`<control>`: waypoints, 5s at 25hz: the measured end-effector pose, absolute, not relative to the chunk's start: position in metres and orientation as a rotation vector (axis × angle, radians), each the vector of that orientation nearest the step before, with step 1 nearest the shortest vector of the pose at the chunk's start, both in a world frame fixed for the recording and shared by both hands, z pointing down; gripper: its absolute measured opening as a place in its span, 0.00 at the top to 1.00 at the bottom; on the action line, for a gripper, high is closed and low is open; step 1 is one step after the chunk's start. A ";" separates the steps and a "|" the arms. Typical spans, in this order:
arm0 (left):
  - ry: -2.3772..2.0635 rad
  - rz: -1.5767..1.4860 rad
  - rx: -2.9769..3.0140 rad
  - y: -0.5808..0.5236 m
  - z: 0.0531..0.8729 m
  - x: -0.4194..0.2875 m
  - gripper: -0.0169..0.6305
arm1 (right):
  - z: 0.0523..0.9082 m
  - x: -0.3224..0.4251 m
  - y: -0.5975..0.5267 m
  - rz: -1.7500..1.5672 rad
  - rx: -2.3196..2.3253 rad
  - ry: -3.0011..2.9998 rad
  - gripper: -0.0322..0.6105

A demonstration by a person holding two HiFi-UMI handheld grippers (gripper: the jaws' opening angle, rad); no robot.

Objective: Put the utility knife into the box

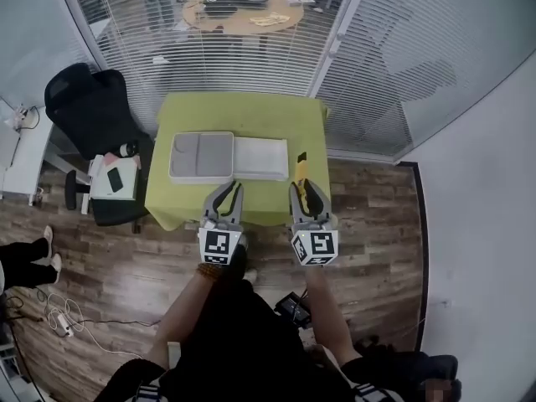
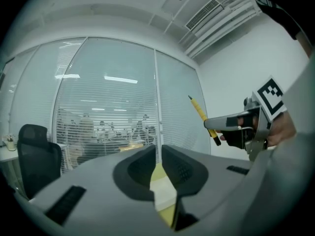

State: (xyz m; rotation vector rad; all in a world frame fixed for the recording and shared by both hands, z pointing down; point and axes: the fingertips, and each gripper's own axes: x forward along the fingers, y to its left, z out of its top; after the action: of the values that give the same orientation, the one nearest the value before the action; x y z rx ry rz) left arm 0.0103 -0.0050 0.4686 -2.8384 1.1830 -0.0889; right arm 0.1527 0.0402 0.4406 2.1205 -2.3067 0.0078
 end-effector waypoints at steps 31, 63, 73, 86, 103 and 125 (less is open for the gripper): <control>1.355 0.134 -2.848 -0.191 0.474 0.068 0.91 | 0.434 0.179 -0.155 -0.089 1.845 -2.342 0.78; 1.546 0.026 -2.674 -0.189 0.480 0.034 0.91 | 0.418 0.143 -0.193 -0.179 1.594 -2.592 0.78; 1.572 -0.012 -2.663 -0.190 0.486 0.018 0.91 | 0.422 0.135 -0.196 -0.168 1.588 -2.598 0.78; 1.619 -0.010 -2.659 -0.197 0.492 0.008 0.91 | 0.439 0.127 -0.205 -0.150 1.525 -2.586 0.78; 1.534 -0.091 -2.704 -0.208 0.501 0.025 0.91 | 0.480 0.142 -0.220 -0.108 1.518 -2.493 0.78; 1.537 -0.195 -2.718 -0.208 0.523 0.024 0.91 | 0.574 0.152 -0.226 0.093 1.453 -2.375 0.78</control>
State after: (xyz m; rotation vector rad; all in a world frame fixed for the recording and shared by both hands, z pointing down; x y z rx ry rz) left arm 0.0240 -0.2085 0.5233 -2.7183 1.5370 -0.1946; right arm 0.1520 -0.2263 0.5741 1.4528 -2.3748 0.0929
